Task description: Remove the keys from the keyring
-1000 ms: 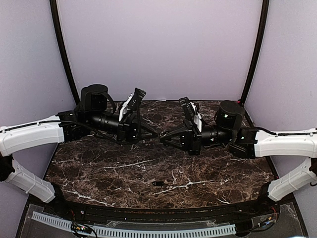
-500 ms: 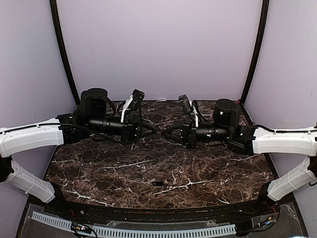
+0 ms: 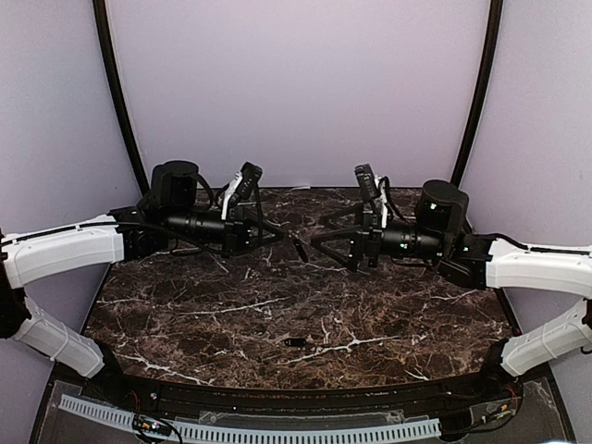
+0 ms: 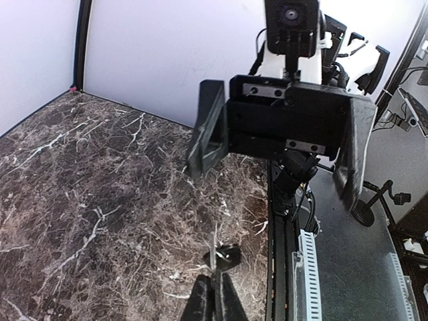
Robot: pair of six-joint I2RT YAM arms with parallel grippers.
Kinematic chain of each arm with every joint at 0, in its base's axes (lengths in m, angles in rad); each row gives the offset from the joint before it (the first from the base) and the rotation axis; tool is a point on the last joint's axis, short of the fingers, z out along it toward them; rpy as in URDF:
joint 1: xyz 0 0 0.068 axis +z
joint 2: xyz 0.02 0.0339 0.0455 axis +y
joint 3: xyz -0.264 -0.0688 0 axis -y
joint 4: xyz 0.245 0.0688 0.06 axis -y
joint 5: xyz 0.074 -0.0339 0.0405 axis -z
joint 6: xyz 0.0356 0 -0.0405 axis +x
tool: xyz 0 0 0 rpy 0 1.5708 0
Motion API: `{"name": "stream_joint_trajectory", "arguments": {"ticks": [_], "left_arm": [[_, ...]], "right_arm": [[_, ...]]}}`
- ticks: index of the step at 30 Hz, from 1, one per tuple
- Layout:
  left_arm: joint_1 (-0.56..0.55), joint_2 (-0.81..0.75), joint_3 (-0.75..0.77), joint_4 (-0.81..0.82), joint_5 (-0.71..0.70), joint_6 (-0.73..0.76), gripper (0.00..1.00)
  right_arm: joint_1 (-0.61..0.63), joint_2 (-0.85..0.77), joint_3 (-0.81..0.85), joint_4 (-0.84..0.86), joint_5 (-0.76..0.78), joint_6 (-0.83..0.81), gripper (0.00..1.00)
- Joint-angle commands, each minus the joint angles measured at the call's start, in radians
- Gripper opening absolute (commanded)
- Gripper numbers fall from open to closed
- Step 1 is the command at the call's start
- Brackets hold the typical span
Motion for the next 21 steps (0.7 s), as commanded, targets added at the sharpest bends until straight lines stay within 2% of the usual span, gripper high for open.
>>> {"name": "stream_joint_trajectory", "arguments": {"ticks": [1, 5, 9, 13, 16, 19, 21], "left_arm": [[0.054, 0.013, 0.014, -0.049, 0.126, 0.043, 0.00], [0.086, 0.032, 0.059, -0.138, 0.144, 0.149, 0.00], [0.136, 0.054, 0.058, -0.106, 0.242, 0.156, 0.00], [0.138, 0.070, 0.095, -0.158, 0.315, 0.184, 0.00], [0.138, 0.087, 0.117, -0.175, 0.381, 0.185, 0.00], [0.136, 0.088, 0.103, -0.134, 0.470, 0.148, 0.00], [0.136, 0.078, 0.092, -0.143, 0.485, 0.158, 0.00]], "right_arm": [[-0.049, -0.012, -0.016, 0.036, 0.019, 0.052, 0.97], [-0.100, 0.058, 0.029, -0.024, -0.068, 0.114, 0.98], [-0.101, 0.112, 0.109, -0.211, 0.001, 0.166, 0.98], [-0.101, 0.076, 0.085, -0.220, 0.042, 0.190, 0.99], [-0.101, 0.047, 0.052, -0.129, -0.094, 0.158, 0.96], [-0.101, 0.046, -0.023, 0.127, -0.303, 0.206, 0.93], [-0.101, 0.083, -0.016, 0.219, -0.425, 0.255, 0.90]]}}
